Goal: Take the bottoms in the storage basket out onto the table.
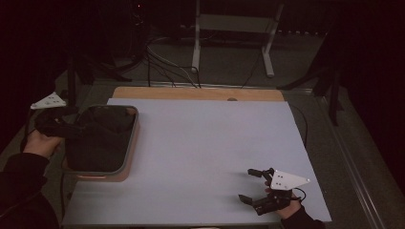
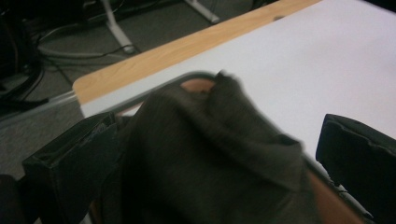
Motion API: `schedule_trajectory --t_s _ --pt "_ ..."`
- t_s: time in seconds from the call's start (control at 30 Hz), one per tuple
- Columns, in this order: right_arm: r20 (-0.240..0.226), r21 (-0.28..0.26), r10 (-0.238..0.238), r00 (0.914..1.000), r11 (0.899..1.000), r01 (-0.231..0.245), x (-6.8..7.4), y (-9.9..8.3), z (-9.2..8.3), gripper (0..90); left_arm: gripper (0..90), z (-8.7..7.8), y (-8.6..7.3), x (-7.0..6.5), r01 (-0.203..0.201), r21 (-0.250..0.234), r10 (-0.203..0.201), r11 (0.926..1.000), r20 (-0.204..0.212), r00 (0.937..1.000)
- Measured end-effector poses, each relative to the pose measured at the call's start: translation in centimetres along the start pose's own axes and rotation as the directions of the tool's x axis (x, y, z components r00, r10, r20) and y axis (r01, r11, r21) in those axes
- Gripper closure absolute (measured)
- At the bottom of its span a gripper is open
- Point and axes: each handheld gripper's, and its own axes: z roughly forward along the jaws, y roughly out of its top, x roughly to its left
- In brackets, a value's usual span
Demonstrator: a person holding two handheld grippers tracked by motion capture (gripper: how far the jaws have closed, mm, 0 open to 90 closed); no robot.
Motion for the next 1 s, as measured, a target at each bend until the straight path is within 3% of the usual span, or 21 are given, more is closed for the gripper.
schedule_trajectory --t_s 0.17,0.3,0.63,0.83,1.0 --pt "-0.002 0.003 -0.004 1.0000 1.000 0.004 0.0 0.0 0.0 9.7 0.0 1.1 -1.0 0.6 0.027 0.018 -0.026 0.9995 -0.015 0.9995" --pt "-0.005 0.005 0.000 1.0000 1.000 0.000 0.0 -0.1 0.0 9.7 0.0 1.9 -1.9 0.8 0.026 0.046 -0.025 0.9986 -0.034 0.9991" --pt "-0.008 0.008 0.001 1.0000 1.000 -0.001 0.0 -0.1 -0.1 9.7 0.0 3.5 -3.8 0.9 0.044 0.089 -0.043 0.9951 -0.011 0.9990" --pt "-0.010 0.007 0.003 0.9999 1.000 -0.002 0.0 -0.1 -0.1 9.7 0.0 4.0 -4.5 0.9 0.047 0.081 -0.046 0.9956 -0.006 0.9989" --pt "-0.011 0.008 0.003 0.9999 1.000 -0.003 0.0 -0.1 -0.1 9.7 0.0 4.3 -4.6 0.6 0.027 0.076 -0.026 0.9968 -0.016 0.9995"
